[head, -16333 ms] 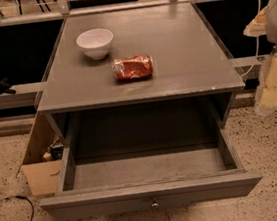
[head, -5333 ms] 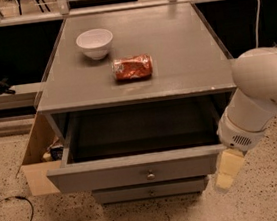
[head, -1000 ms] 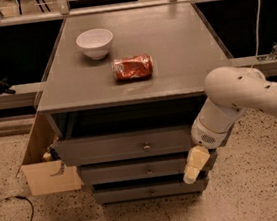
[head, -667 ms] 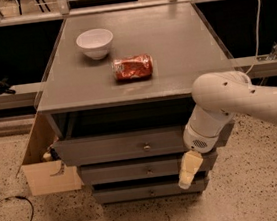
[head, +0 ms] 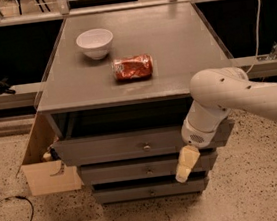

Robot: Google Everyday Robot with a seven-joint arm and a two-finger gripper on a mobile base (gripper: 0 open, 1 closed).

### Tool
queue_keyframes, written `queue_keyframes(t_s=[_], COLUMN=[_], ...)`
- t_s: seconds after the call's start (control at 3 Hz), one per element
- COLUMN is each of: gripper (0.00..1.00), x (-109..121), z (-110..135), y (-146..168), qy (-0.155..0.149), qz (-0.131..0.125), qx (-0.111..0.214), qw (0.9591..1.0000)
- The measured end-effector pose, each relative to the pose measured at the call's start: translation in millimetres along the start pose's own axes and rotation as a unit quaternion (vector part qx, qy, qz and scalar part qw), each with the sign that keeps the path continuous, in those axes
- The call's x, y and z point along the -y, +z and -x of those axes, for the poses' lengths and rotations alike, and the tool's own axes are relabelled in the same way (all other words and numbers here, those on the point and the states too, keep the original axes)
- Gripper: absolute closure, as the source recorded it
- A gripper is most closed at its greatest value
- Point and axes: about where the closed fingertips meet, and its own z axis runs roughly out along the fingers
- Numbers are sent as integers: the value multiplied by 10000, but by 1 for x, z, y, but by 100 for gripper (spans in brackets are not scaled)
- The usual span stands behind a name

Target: Close top drawer

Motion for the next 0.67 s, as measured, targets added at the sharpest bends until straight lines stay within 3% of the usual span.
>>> queue_keyframes(t_s=[0.33, 0.67], gripper=[0, 0], x=[28, 28], z=[17, 17], y=[-5, -5], qy=[150, 150], qz=[-212, -212], qx=[55, 55], qw=[9996, 9996])
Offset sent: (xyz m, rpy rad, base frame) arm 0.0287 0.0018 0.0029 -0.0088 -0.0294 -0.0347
